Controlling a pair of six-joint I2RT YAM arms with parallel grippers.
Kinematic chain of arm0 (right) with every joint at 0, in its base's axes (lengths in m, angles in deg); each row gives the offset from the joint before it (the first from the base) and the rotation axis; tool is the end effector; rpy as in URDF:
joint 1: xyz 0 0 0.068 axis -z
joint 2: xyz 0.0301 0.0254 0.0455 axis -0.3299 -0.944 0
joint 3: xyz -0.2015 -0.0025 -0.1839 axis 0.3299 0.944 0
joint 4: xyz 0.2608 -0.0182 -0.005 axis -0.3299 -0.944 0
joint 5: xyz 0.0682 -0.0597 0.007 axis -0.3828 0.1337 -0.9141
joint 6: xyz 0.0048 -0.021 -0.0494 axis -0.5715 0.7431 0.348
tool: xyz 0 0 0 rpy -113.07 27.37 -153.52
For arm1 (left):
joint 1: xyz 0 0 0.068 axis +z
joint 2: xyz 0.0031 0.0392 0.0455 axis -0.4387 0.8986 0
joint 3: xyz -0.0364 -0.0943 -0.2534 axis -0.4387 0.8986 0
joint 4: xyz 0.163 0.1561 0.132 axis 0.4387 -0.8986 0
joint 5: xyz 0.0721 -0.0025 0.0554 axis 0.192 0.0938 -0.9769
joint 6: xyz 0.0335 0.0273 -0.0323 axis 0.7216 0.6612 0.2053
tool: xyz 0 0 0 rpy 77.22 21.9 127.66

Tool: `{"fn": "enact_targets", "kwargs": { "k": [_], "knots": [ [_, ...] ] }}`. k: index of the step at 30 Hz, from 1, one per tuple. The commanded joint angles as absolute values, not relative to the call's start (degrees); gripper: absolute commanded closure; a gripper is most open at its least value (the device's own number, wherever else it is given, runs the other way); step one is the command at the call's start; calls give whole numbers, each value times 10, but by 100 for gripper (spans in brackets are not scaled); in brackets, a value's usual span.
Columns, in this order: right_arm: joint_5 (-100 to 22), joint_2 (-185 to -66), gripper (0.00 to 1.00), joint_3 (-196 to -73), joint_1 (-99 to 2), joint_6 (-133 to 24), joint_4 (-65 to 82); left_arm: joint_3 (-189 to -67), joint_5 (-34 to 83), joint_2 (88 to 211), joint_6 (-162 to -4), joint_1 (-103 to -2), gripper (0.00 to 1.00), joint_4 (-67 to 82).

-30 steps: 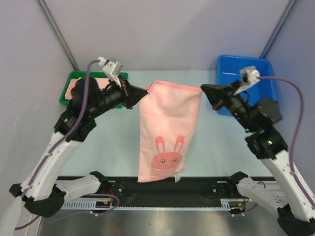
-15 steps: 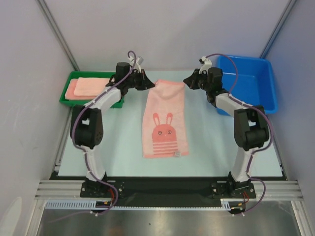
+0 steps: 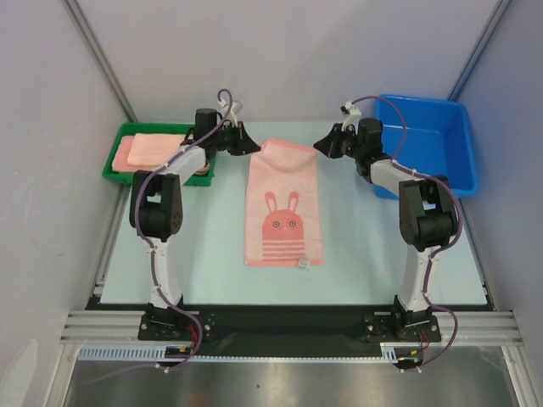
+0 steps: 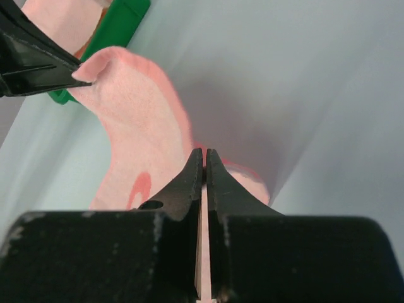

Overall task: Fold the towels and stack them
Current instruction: Fold the towel

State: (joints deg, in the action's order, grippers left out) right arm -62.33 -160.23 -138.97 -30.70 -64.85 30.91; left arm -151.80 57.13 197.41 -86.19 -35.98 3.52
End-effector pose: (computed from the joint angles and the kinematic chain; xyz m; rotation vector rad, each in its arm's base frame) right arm 0.4574 0.1115 0.2288 -0.3096 1.8392 0.8458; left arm 0.4872 -0.1093 0.2218 0.3532 2.0740 -1.0097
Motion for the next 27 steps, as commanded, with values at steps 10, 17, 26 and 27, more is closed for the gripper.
{"fn": "enact_targets", "kwargs": {
  "k": [10,17,26,27],
  "knots": [
    [-591,-1360,100,-1182,-345,-658,214,-1265,625,1777,-760,-368,94,37],
    [-570,-1306,100,-1024,-395,-689,253,-1100,550,1661,-813,-380,87,83],
    [-503,-1215,97,-923,-469,-673,204,-959,330,1488,-921,-436,71,59],
    [-502,-1207,94,-915,-470,-671,201,-953,279,1461,-936,-445,67,35]
  ]
}}
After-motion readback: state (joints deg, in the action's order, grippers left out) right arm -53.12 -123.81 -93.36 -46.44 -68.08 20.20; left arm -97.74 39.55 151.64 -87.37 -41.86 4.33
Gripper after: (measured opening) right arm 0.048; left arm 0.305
